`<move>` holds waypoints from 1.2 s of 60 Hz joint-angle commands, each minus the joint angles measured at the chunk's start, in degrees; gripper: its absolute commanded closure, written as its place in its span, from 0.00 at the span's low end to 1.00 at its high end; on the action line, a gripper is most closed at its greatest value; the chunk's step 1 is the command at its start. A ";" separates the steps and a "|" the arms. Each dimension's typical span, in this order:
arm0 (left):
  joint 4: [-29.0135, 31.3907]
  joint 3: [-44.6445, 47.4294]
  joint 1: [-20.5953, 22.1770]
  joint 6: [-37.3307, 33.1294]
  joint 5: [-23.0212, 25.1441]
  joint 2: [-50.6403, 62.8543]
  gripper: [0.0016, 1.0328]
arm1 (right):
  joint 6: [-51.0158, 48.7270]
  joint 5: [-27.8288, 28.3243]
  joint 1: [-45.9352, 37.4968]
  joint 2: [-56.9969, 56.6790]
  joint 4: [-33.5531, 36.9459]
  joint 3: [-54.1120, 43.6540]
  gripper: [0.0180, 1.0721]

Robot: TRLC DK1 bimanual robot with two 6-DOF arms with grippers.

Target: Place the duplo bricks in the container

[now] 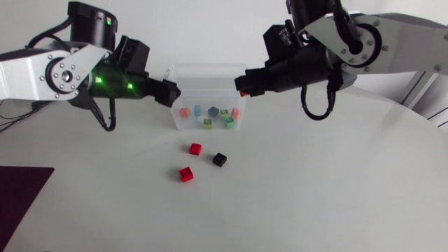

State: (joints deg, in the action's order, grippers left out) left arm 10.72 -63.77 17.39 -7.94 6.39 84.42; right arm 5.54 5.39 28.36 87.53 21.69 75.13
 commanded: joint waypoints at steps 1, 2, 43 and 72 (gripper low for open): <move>1.85 4.53 0.37 -4.45 1.60 -0.66 0.11 | -1.23 0.50 -0.59 2.83 -2.01 2.65 0.72; 2.29 5.14 0.37 -4.97 2.13 -0.66 0.11 | -1.23 0.59 -0.67 3.62 -2.27 3.35 0.72; 3.17 13.93 8.63 -11.92 2.75 7.34 0.11 | -3.17 1.47 -2.26 18.38 -14.40 14.25 0.72; 2.99 18.42 7.66 -14.99 2.66 7.25 0.11 | -4.13 0.33 -0.76 29.90 -5.35 34.64 0.72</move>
State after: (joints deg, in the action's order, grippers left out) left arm 13.82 -47.00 25.56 -21.30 8.78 90.83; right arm 2.46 5.98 26.92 114.30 13.50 105.10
